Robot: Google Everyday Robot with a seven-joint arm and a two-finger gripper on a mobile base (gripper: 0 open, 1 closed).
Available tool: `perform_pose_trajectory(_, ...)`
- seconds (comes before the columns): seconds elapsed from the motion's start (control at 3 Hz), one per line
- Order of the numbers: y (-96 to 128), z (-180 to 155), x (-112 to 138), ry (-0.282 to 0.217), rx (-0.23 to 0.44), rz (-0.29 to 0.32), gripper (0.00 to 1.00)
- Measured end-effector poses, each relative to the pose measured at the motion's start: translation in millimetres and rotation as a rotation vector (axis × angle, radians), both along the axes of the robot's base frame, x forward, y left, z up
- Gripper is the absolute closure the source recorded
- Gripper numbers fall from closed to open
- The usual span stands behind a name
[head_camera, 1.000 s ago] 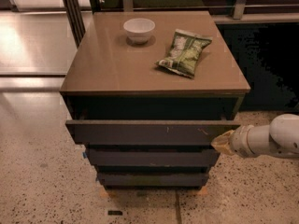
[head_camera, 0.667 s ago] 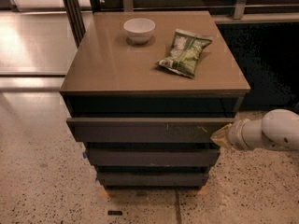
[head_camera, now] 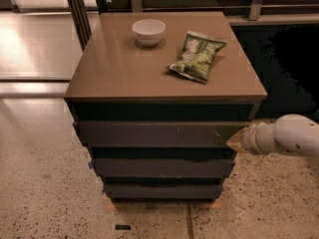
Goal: Close top drawer
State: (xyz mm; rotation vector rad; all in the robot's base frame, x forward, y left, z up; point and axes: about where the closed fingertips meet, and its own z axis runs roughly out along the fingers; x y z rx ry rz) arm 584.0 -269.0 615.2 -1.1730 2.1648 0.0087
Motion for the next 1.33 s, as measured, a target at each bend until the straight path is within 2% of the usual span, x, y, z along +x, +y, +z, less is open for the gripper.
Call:
perform_pose_trajectory(0.33,1,0,-3,0.0,0.0,0.0,1.0)
perform_pose_trajectory(0.67,6,-7,-5,0.025,0.066,0.034,1.0)
perform_pose_trajectory(1.0,18,-10,-31,0.115,0.14,0.11,1.0)
perform_pose_trajectory(1.33,22,-11,-63,0.174,0.164,0.132,0.89)
